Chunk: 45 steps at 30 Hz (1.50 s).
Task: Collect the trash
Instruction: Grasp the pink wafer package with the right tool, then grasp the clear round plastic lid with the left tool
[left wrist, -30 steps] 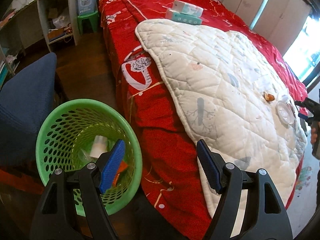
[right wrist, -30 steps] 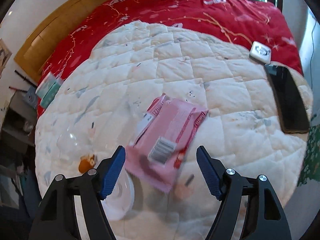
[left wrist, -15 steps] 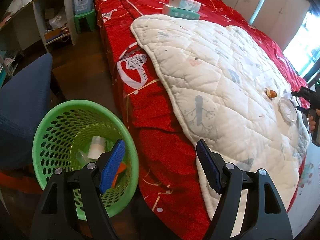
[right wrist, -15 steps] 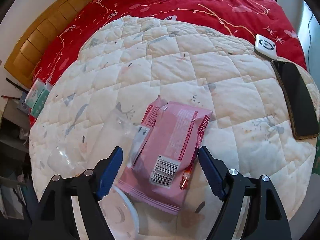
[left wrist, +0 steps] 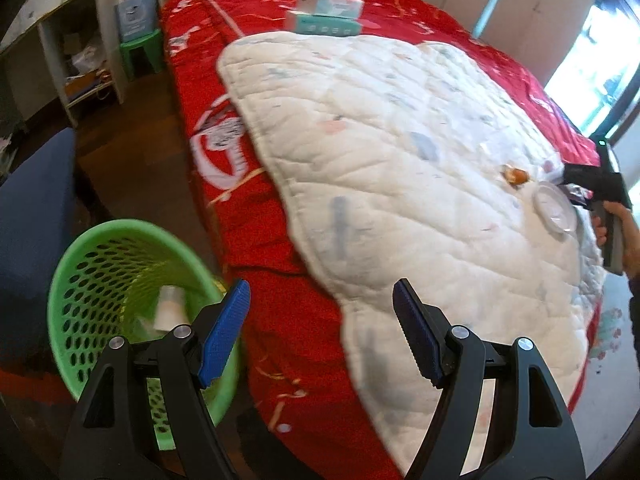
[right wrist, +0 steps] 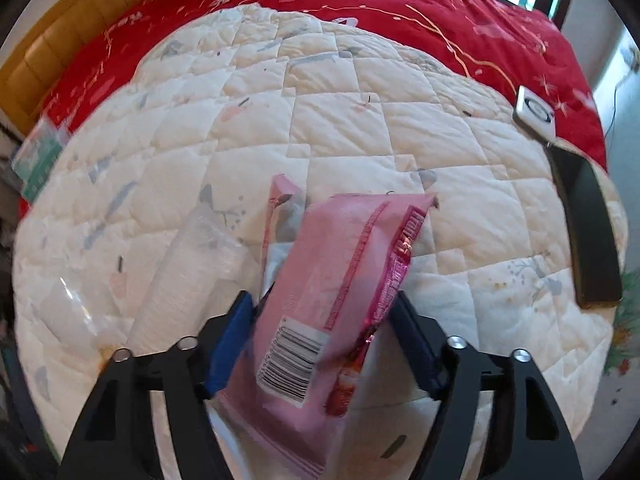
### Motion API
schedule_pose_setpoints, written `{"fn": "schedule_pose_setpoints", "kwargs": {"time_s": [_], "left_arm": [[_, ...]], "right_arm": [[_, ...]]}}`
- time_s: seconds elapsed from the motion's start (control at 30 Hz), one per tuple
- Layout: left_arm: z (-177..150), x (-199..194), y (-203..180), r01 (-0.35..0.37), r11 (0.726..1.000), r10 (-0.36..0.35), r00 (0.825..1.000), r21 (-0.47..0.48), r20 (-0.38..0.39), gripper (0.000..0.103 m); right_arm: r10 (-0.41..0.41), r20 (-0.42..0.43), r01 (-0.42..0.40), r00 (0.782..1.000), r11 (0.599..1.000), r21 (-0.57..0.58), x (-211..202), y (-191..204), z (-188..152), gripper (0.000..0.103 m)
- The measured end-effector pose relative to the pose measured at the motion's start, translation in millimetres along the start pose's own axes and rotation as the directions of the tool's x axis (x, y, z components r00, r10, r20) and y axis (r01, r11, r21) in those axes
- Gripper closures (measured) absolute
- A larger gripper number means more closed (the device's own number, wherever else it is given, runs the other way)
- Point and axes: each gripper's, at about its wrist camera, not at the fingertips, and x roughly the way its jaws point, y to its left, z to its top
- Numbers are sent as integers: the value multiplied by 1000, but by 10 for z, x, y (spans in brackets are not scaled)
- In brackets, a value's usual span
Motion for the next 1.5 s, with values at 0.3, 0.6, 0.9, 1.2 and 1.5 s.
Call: {"fn": "schedule_pose_setpoints", "kwargs": {"time_s": [0.3, 0.6, 0.9, 1.2, 1.5], "left_arm": [[157, 12, -622, 92, 990, -95, 995, 111, 18, 30], [290, 204, -1534, 268, 932, -268, 963, 244, -35, 30], [393, 689, -2424, 361, 865, -331, 933, 350, -145, 17], [554, 1111, -2881, 407, 826, -352, 913, 389, -208, 10], [642, 1351, -3060, 400, 826, -337, 915, 396, -223, 10]], "right_arm": [[48, 45, -46, 998, 998, -32, -253, -185, -177, 57], [144, 97, -141, 985, 989, -34, -612, -489, -548, 57], [220, 143, -218, 965, 975, -30, -911, -800, -857, 57], [259, 165, -252, 952, 966, -60, -1046, -887, -1052, 59], [184, 178, -174, 967, 982, -69, -939, -961, -1145, 37]]}}
